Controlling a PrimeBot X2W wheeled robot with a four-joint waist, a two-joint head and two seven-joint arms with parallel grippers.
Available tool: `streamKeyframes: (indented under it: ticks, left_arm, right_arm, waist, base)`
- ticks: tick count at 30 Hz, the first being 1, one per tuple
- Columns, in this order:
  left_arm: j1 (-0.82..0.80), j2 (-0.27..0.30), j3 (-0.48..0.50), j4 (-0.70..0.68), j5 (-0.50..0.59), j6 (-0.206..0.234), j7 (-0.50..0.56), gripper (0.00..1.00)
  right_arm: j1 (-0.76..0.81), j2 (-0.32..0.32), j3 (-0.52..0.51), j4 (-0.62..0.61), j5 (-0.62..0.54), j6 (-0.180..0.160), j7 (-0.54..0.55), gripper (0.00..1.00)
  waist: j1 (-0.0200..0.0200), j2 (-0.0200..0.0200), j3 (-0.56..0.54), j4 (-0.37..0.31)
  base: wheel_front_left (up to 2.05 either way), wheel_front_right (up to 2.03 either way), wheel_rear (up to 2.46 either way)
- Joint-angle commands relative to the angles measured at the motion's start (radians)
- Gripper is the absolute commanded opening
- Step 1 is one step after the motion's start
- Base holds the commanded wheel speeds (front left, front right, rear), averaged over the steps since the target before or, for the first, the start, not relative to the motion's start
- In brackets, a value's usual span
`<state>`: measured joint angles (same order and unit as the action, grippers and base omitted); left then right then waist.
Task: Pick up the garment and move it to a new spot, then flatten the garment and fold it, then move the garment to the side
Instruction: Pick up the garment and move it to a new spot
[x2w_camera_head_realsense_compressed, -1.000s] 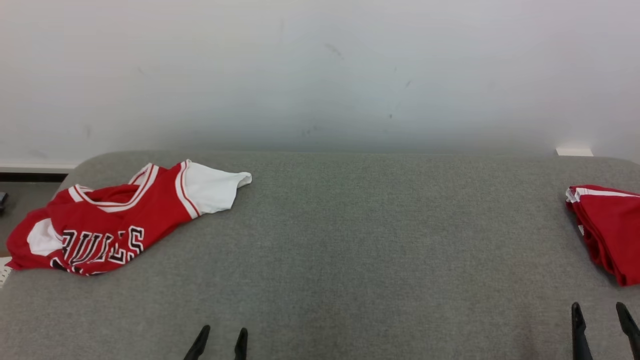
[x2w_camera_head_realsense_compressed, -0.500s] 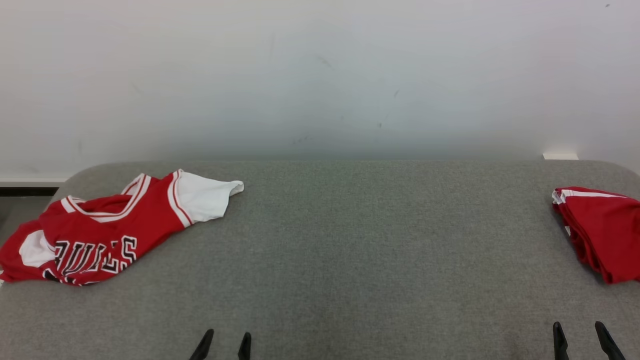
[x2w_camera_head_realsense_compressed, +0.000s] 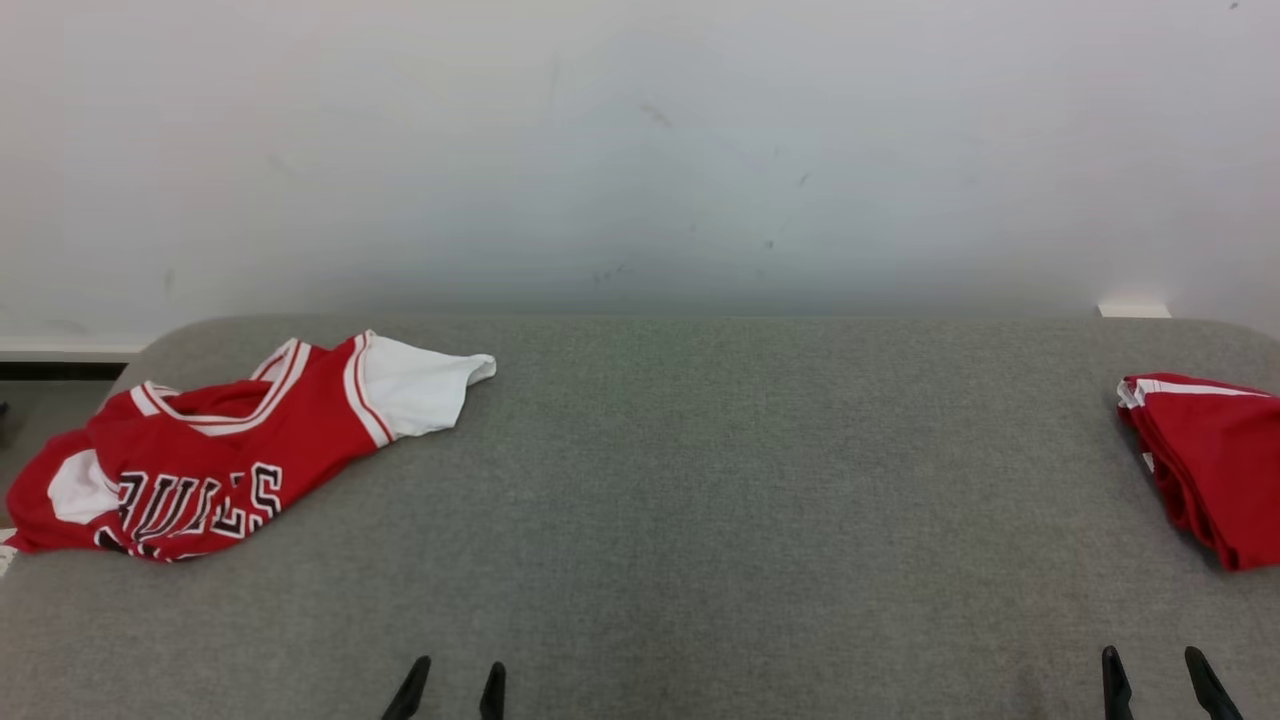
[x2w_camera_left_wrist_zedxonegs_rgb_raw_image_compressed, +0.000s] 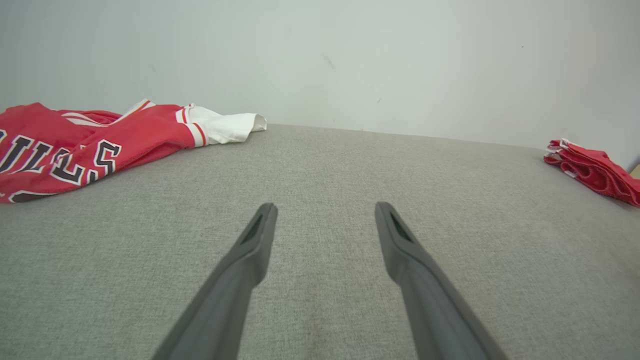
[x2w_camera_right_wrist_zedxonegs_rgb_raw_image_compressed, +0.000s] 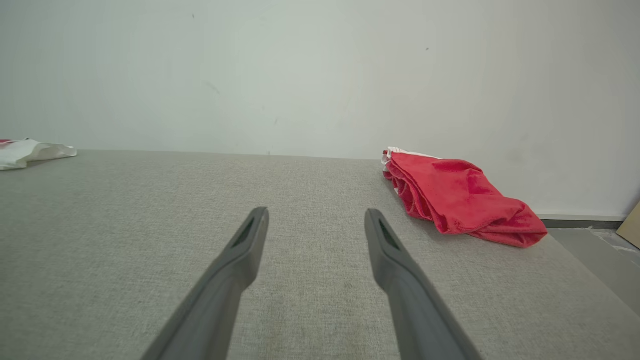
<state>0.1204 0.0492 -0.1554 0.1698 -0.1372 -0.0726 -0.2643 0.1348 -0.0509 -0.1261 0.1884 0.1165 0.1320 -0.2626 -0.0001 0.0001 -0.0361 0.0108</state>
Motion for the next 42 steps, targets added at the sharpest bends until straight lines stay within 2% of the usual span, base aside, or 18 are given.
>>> streamKeyframes:
  ticks: [1, 6, 16, 18, 20, 26, 32, 38, 42]
  left_arm:
    - [-0.009, 0.003, 0.001, 0.000, 0.000, 0.000, 0.000, 1.00]
    - [-0.017, 0.003, 0.000, 0.003, 0.010, -0.002, 0.000, 1.00]
    - [0.003, 0.003, 0.004, 0.006, 0.006, 0.004, 0.000, 1.00]
    - [0.006, 0.003, 0.004, 0.004, 0.006, 0.005, 0.000, 1.00]
    - [0.006, 0.003, 0.007, -0.001, 0.003, 0.006, 0.000, 1.00]
    - [0.014, 0.003, 0.015, -0.009, 0.001, 0.006, 0.000, 1.00]
    - [0.007, 0.003, 0.046, -0.033, -0.008, 0.008, 0.000, 1.00]
    - [-0.123, 0.004, 0.109, -0.089, -0.047, -0.005, 0.000, 1.00]
    - [-0.291, 0.044, 0.177, -0.079, -0.078, -0.025, 0.000, 1.00]
  right_arm:
    - [0.008, 0.000, 0.005, 0.000, 0.010, -0.003, -0.003, 1.00]
    - [0.017, 0.000, 0.011, -0.003, 0.025, -0.003, -0.003, 1.00]
    - [0.002, 0.000, 0.047, -0.001, 0.033, -0.003, -0.001, 1.00]
    - [-0.003, 0.000, 0.051, 0.000, 0.034, -0.003, -0.001, 1.00]
    - [-0.009, 0.000, 0.070, 0.004, 0.036, -0.003, -0.001, 1.00]
    - [-0.018, 0.000, 0.093, 0.013, 0.043, -0.003, -0.001, 1.00]
    - [-0.022, -0.001, 0.096, 0.008, 0.029, -0.003, -0.001, 1.00]
    - [-0.098, -0.001, 0.065, -0.039, -0.051, -0.003, -0.001, 1.00]
    - [-0.180, -0.022, 0.045, -0.078, -0.104, -0.003, -0.001, 1.00]
  waist:
    - [0.0001, -0.0001, 0.001, 0.009]
    - [0.0001, -0.0001, 0.000, 0.072]
    - [0.0001, -0.0001, -0.009, 0.322]
    - [0.0001, -0.0001, -0.009, 0.343]
    - [0.0001, -0.0001, -0.010, 0.392]
    - [0.0001, -0.0001, -0.005, 0.417]
    - [0.0001, -0.0001, 0.030, 0.387]
    - [0.0001, -0.0001, 0.231, 0.336]
    - [0.0001, -0.0001, 0.392, 0.312]
  base:
    - [0.00, 0.00, 0.00]
    - [0.00, 0.00, 0.00]
    - [0.00, 0.00, 0.00]
    - [0.00, 0.00, 0.00]
    - [0.00, 0.00, 0.00]
    - [0.00, 0.00, 0.00]
    - [0.00, 0.00, 0.00]
    - [0.00, 0.00, 0.00]
    - [0.00, 0.00, 0.00]
